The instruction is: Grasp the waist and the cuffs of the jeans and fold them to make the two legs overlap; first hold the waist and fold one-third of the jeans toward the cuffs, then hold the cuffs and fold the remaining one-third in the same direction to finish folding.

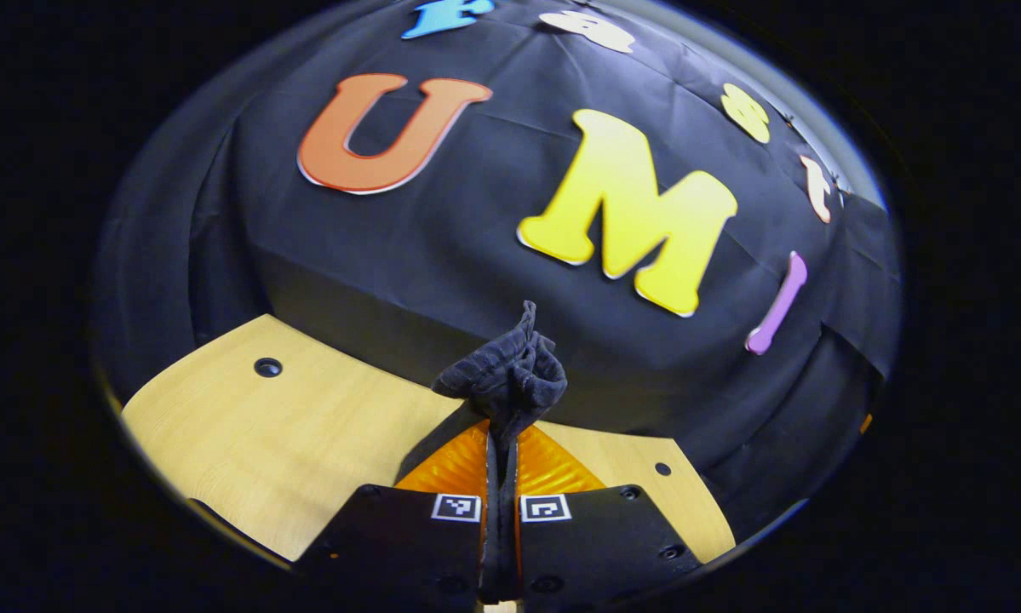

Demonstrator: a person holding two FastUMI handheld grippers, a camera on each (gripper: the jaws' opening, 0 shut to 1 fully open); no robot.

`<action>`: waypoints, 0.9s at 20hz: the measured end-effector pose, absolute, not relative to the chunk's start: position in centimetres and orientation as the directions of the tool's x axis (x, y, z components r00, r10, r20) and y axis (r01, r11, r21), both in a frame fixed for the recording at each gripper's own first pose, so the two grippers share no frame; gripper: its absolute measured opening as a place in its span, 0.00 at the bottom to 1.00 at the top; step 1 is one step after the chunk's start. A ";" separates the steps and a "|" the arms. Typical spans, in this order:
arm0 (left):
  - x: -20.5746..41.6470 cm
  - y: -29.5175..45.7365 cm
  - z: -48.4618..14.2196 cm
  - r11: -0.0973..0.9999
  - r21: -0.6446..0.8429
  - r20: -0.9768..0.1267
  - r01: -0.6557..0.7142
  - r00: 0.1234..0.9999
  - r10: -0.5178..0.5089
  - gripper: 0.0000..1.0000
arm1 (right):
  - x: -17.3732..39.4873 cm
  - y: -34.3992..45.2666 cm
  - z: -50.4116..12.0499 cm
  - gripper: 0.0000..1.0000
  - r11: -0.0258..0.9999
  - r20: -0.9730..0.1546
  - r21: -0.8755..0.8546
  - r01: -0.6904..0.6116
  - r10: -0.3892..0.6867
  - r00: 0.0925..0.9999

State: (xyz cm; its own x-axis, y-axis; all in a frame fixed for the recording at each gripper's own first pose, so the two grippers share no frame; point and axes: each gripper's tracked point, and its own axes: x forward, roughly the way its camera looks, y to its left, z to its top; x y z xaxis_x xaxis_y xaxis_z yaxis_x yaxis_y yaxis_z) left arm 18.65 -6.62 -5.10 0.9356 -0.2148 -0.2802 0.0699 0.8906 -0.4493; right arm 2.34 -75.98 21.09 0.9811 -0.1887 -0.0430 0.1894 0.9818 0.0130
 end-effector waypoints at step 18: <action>16.2 -22.7 -21.8 0.938 -0.323 -0.542 0.123 0.789 -0.290 0.03 | -3.2 -84.9 20.6 0.98 0.943 -0.067 -0.041 0.330 -0.333 0.941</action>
